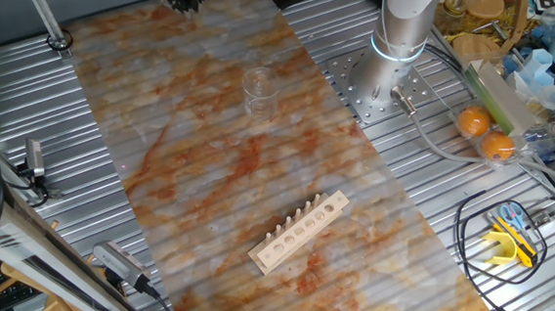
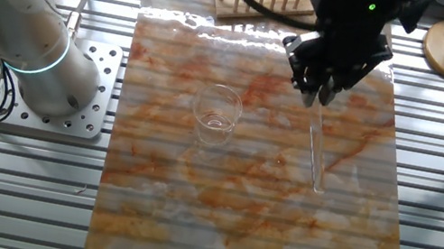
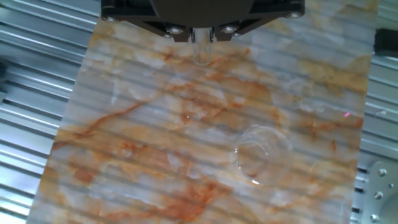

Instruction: Pour out the test tube

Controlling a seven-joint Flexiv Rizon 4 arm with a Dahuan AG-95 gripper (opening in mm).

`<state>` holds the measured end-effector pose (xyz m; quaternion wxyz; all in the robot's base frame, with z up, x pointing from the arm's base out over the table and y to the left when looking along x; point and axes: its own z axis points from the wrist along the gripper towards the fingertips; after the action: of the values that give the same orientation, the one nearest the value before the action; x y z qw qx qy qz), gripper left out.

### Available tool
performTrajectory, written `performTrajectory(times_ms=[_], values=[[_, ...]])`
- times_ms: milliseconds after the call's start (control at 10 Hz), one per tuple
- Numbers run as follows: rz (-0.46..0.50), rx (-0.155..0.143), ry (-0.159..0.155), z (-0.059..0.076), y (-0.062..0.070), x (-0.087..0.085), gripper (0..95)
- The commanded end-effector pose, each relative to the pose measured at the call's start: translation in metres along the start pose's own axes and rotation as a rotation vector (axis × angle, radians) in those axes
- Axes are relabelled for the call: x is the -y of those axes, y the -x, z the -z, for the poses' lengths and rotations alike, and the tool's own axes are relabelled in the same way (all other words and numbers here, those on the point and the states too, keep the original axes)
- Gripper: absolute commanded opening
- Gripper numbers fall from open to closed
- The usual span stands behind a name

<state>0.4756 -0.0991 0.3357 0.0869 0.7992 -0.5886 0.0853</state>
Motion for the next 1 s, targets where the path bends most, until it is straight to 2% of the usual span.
performTrajectory(times_ms=[100, 300, 400, 600, 700, 1000], values=[[-0.035, 0.008, 0.002, 0.0008, -0.0009, -0.001, 0.0], [-0.038, 0.006, 0.005, 0.0009, -0.0009, -0.0009, 0.0], [-0.024, -0.01, 0.009, 0.0008, -0.0007, -0.0003, 0.0], [-0.069, -0.016, 0.011, 0.001, -0.0015, -0.0015, 0.0], [-0.101, 0.006, 0.017, 0.0008, -0.0019, -0.0016, 0.0], [-0.149, -0.003, 0.019, 0.0002, -0.0024, -0.0011, 0.0]])
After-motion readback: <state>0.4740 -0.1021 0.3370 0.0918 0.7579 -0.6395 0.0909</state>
